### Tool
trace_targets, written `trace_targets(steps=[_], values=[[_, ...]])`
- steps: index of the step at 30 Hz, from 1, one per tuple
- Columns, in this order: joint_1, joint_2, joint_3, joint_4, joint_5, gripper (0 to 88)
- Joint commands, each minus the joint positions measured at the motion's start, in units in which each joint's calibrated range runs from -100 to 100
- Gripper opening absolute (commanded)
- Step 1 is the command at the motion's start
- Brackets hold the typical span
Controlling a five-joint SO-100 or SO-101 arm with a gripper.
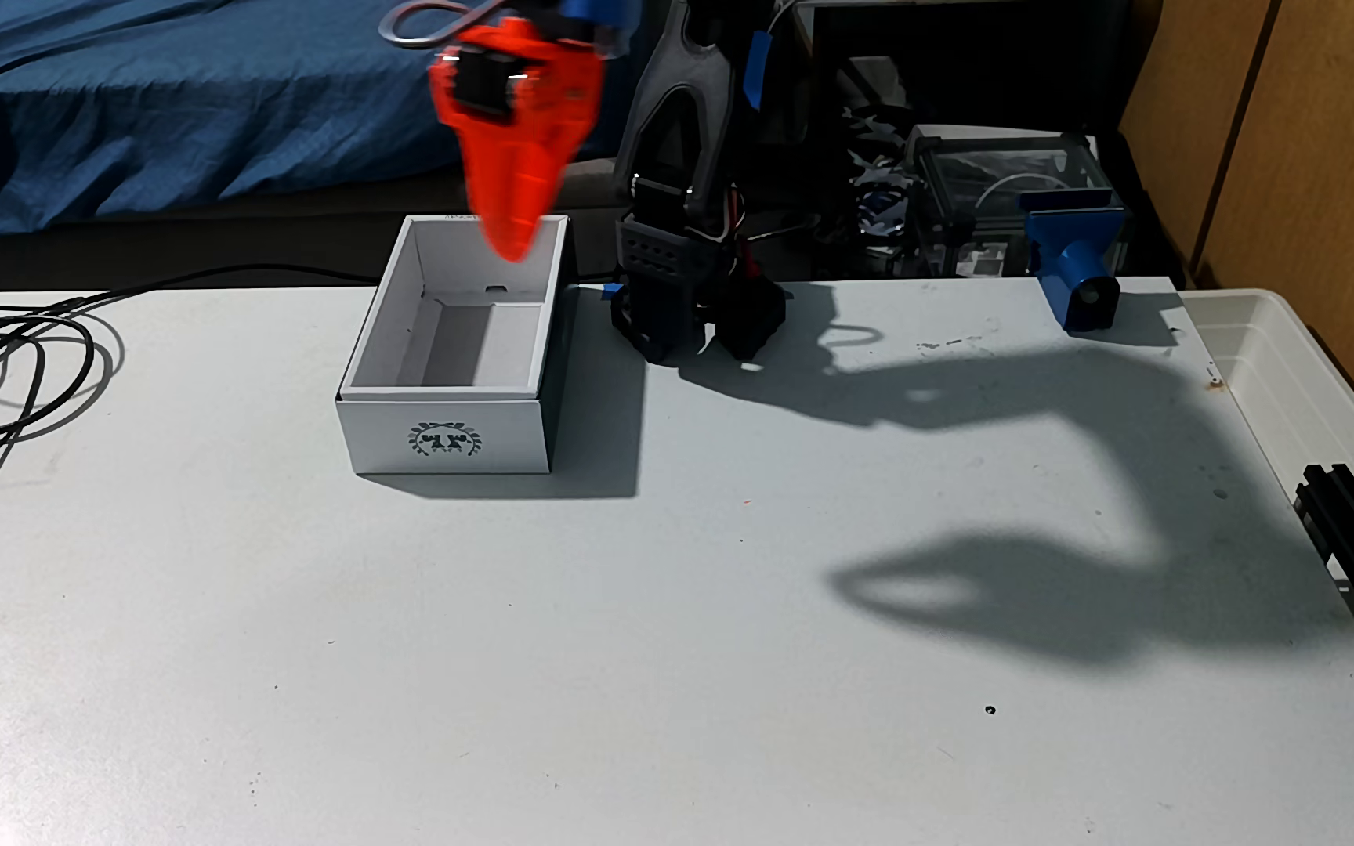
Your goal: Grab the blue brick and place in box
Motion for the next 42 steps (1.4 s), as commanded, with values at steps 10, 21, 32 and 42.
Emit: trace_targets(steps=[10, 21, 32, 42], values=[[-19.04, -18.35, 18.61, -26.30, -9.55, 0.9], [-24.32, -47.10, 59.60, -46.46, -5.50, 1.6], [-24.91, -49.30, 70.34, -46.55, 2.76, 1.6], [-22.02, -60.63, 87.11, -50.34, 3.03, 1.6]])
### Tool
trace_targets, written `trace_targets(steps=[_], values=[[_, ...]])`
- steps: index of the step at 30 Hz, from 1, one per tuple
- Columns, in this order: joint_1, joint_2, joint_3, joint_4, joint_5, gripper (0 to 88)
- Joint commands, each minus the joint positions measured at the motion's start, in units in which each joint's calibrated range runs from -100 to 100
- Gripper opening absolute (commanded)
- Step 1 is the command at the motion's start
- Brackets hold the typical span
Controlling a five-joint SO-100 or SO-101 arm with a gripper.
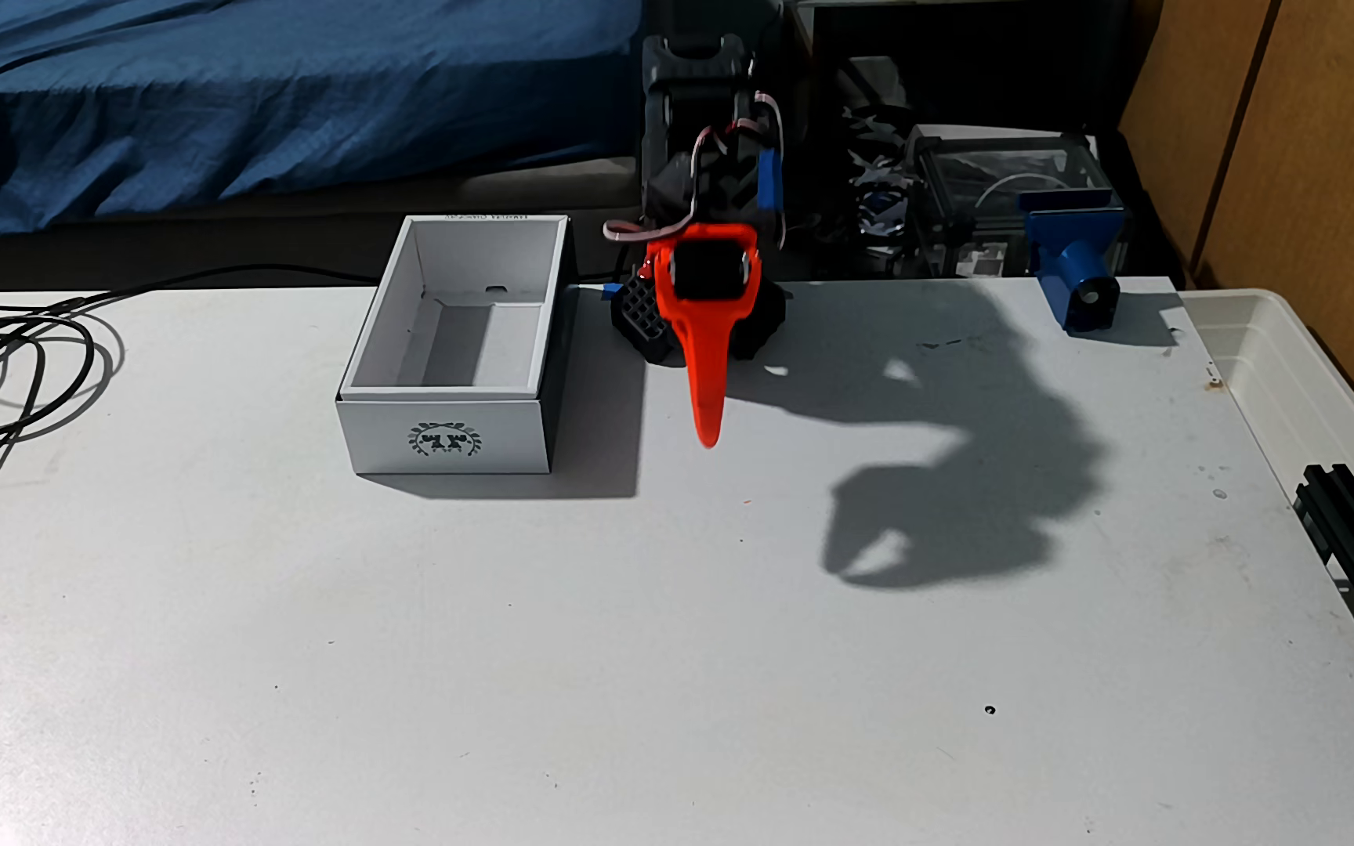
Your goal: Grab the blue brick and place in box
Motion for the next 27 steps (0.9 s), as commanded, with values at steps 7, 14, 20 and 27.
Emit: trace_targets(steps=[7, 14, 20, 27], values=[[1.90, -11.40, 6.17, 0.92, 0.34, 1.6], [1.90, -11.40, 6.17, 1.09, -0.03, 0.9], [1.76, -11.40, 6.17, 1.09, 0.18, 0.9], [1.76, -11.40, 6.17, 1.09, 0.24, 0.9]])
